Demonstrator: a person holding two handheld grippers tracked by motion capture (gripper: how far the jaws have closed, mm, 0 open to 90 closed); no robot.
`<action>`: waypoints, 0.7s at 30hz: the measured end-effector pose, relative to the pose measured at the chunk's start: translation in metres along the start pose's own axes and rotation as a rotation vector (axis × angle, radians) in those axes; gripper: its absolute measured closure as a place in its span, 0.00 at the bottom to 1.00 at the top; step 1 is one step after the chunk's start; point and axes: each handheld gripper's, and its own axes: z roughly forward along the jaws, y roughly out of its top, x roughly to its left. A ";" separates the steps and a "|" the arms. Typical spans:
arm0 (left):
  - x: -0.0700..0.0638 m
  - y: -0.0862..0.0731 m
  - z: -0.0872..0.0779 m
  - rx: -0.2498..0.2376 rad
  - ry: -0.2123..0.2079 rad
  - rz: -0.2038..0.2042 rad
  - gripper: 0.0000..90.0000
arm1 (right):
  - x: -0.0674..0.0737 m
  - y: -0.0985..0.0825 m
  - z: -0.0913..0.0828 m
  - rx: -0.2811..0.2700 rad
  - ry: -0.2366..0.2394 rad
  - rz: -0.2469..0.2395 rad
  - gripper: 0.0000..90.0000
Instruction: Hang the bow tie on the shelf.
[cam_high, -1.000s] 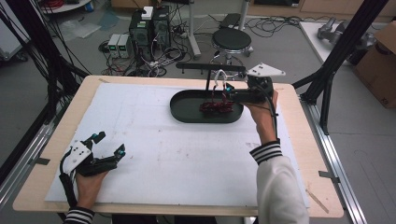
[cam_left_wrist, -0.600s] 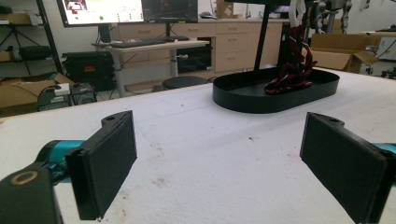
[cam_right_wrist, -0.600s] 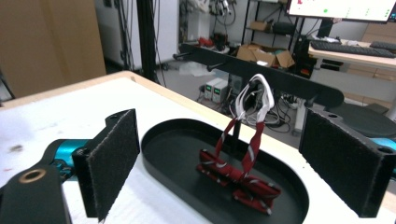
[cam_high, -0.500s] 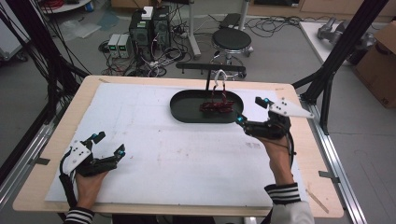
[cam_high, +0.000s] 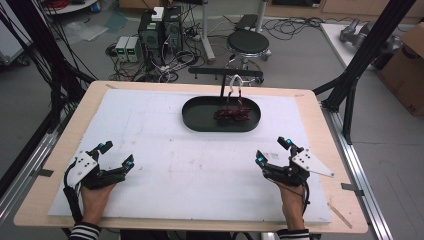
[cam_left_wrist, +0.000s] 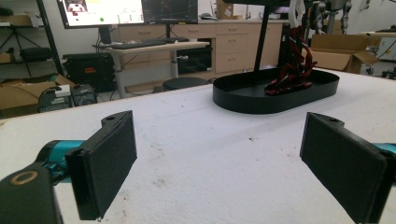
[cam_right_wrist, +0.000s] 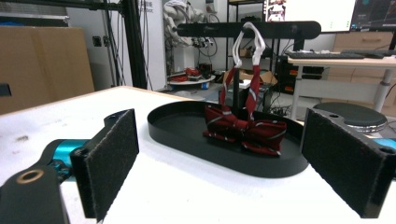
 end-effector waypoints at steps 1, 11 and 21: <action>0.000 0.000 0.000 -0.001 0.000 0.001 0.12 | 0.001 -0.004 0.000 0.004 0.001 -0.007 0.12; 0.000 0.000 0.000 -0.002 0.004 0.000 0.12 | 0.006 -0.025 0.009 0.075 0.004 -0.021 0.09; 0.000 0.000 -0.001 -0.006 0.005 -0.001 0.12 | 0.007 -0.037 0.011 0.085 -0.028 -0.007 0.09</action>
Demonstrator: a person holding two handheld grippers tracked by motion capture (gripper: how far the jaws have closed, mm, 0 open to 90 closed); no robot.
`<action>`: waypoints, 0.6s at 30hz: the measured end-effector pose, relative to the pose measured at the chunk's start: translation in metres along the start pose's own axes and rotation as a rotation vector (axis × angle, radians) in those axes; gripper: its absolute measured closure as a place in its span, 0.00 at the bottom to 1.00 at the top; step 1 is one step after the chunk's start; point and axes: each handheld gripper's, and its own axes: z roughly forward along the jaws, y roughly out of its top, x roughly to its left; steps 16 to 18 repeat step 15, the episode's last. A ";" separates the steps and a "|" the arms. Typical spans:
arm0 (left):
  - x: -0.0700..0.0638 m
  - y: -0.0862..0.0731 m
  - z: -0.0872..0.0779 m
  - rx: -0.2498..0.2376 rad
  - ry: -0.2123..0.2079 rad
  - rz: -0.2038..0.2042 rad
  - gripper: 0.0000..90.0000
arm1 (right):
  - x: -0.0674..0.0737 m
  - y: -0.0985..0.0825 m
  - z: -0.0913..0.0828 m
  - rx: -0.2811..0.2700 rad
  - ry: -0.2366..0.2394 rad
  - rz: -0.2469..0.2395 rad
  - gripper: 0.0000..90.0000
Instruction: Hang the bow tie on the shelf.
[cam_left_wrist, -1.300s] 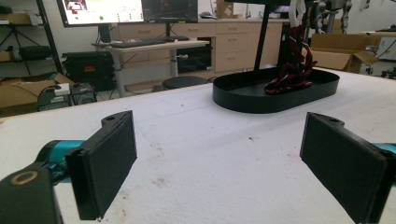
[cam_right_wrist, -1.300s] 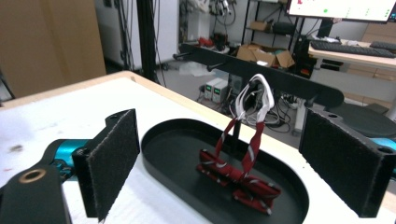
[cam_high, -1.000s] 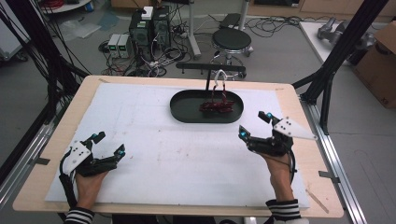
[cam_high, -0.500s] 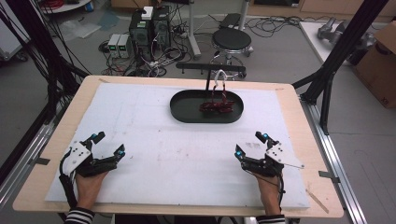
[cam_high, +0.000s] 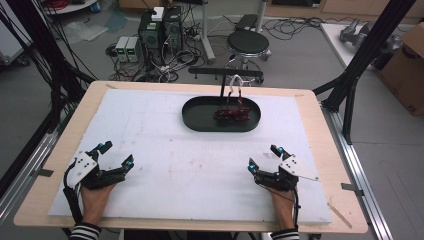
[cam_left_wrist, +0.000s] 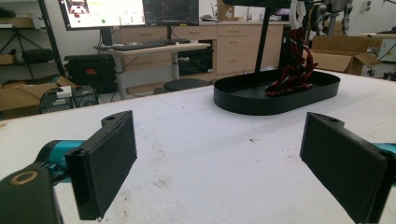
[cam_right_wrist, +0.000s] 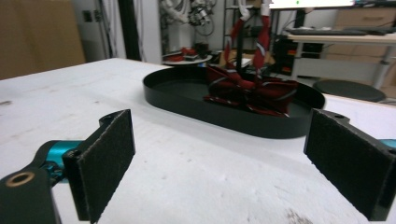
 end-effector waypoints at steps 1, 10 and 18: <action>0.000 0.000 0.000 0.001 -0.001 0.001 0.12 | 0.000 -0.001 0.000 -0.002 -0.004 0.002 0.09; 0.000 0.000 0.000 0.003 -0.002 0.002 0.12 | 0.002 -0.002 -0.002 -0.027 -0.005 -0.034 0.09; 0.000 0.000 0.000 0.005 -0.001 0.001 0.12 | 0.004 -0.002 -0.003 -0.028 -0.010 -0.042 0.09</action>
